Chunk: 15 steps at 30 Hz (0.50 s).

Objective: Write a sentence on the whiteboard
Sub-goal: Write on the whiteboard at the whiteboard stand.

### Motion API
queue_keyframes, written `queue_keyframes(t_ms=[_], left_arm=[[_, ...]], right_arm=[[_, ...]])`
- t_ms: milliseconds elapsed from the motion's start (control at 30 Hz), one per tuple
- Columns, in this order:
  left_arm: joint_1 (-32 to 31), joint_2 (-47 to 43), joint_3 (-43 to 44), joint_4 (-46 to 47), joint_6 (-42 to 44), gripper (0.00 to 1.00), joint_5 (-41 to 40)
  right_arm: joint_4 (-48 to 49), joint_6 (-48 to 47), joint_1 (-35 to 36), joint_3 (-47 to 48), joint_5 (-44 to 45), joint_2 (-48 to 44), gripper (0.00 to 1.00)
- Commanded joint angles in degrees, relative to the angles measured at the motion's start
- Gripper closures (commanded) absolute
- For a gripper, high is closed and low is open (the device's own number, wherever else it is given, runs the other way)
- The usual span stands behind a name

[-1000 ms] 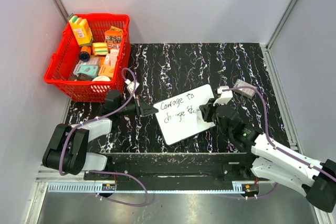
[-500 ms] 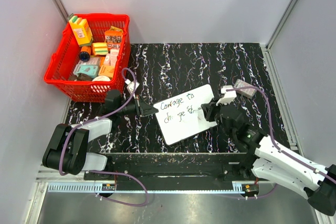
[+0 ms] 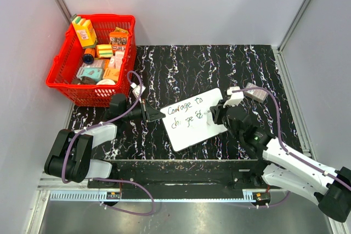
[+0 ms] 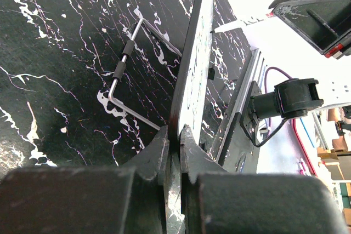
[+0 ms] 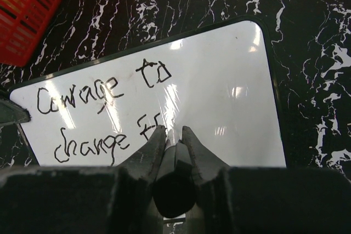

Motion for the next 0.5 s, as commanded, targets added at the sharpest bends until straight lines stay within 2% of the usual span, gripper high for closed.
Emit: queue_keyframes(t_ms=[0,467], left_arm=[[0.25,0.88,0.51,0.34,7.24,1.00,-6.48],[0.16,0.88,0.42,0.34,7.24,1.00,-6.30]], right_arm=[[5.09,-0.86,-0.75,2.88,2.07,0.31,1.00],[6.23,-0.43,-1.11,1.74,1.72,2.16,1.00]])
